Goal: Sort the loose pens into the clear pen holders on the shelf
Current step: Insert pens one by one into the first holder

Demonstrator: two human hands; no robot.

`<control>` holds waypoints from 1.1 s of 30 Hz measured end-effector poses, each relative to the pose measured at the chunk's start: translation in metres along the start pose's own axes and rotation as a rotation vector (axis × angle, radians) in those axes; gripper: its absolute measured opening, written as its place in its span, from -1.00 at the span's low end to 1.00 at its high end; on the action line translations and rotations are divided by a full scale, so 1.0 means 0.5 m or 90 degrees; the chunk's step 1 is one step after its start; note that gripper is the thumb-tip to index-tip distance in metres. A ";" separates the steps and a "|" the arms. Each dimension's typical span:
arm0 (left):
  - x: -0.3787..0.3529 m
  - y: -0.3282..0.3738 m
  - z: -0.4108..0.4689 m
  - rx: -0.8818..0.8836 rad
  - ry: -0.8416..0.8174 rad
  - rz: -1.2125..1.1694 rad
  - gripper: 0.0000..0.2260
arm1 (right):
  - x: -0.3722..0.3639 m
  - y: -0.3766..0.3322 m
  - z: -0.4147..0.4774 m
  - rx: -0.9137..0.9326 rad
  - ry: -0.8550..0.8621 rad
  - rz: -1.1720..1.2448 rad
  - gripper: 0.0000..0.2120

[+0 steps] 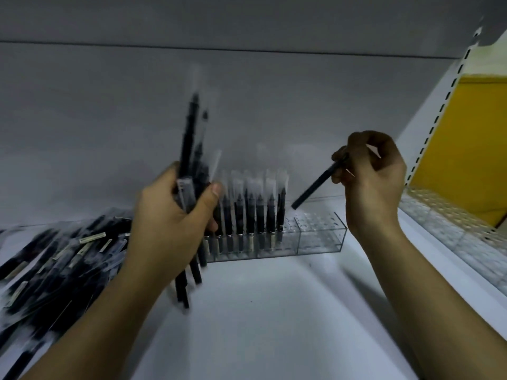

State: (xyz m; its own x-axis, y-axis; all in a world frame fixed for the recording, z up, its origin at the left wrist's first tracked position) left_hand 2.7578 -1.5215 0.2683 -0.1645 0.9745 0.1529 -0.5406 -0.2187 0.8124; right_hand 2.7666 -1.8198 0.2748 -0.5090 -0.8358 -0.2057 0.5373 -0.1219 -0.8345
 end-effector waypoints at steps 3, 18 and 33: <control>0.001 0.020 -0.015 -0.044 0.029 -0.021 -0.89 | -0.021 -0.023 -0.012 0.091 -0.046 -0.056 -0.93; -0.008 0.001 -0.038 0.008 0.034 -0.107 -0.83 | -0.064 -0.015 -0.039 0.174 -0.142 -0.169 -0.86; -0.003 -0.059 -0.032 0.053 0.047 -0.234 -0.88 | -0.101 0.006 -0.070 0.225 -0.245 -0.403 -0.84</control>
State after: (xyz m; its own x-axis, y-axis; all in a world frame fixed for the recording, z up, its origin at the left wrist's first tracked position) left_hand 2.7610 -1.5171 0.2351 -0.0328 0.9800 -0.1963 -0.5058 0.1531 0.8490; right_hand 2.7702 -1.7594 0.2650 -0.5551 -0.6695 0.4936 0.4382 -0.7398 -0.5105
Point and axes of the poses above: each hand's wrist, its own z-axis towards the middle knuckle, its own x-axis out of the back of the hand, y = z × x, the point moved 9 cm from there along z, towards the middle knuckle, and after that the axes turned 12 degrees about -z, right-handed, at the moved point
